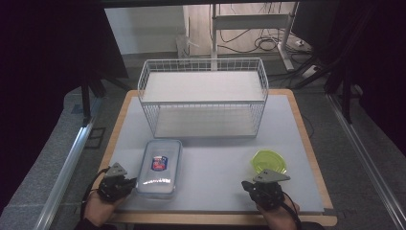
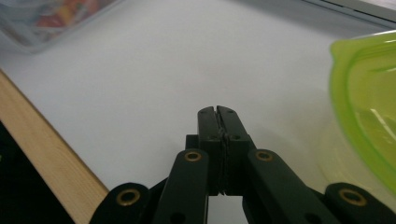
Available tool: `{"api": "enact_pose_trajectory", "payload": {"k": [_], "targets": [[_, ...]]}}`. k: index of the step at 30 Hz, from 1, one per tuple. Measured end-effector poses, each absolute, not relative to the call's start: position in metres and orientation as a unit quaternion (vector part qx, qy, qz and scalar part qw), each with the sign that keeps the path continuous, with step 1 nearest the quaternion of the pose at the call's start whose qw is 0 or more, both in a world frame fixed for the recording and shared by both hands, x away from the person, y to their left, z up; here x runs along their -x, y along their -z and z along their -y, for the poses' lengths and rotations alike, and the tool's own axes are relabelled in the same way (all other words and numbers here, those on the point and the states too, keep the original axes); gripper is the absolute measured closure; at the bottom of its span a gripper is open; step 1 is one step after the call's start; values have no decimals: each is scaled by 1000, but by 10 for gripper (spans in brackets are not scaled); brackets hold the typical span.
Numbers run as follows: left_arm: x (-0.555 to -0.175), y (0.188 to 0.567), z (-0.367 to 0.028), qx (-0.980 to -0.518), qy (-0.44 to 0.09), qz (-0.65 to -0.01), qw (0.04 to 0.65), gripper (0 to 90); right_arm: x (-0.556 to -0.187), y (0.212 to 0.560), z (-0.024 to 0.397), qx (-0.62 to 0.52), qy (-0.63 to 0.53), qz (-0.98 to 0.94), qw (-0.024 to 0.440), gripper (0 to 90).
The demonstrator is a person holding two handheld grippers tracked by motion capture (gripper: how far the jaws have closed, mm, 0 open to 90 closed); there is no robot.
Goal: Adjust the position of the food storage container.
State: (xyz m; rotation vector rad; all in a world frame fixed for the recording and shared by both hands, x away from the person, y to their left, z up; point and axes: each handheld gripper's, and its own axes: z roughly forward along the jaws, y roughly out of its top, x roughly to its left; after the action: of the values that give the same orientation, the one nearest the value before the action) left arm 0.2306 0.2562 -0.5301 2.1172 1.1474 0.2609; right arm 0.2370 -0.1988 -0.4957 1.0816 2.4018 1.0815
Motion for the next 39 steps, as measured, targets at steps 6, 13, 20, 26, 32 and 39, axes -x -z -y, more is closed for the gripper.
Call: {"api": "enact_pose_trajectory", "payload": {"k": [6,13,20,26,32,39], "targets": [[-225,529,-211,-845,-71,-398,350,874,-234,498,190,-369,-380,-839,128,891],[-237,532,-157,-861,-37,-348,370,864,-229,501,176,-350,-386,-847,107,892],[-259,520,-220,-822,-110,-428,359,884,-231,505,170,-346,-390,-848,96,896],[-310,520,-243,-795,-128,-458,376,887,-235,509,155,-347,-400,-846,67,898],[-323,530,-227,-802,-101,-442,389,899,-240,515,132,-338,-396,-852,60,898],[-311,525,-218,-805,-98,-432,394,900,-248,516,131,-351,-379,-852,83,899]]}}
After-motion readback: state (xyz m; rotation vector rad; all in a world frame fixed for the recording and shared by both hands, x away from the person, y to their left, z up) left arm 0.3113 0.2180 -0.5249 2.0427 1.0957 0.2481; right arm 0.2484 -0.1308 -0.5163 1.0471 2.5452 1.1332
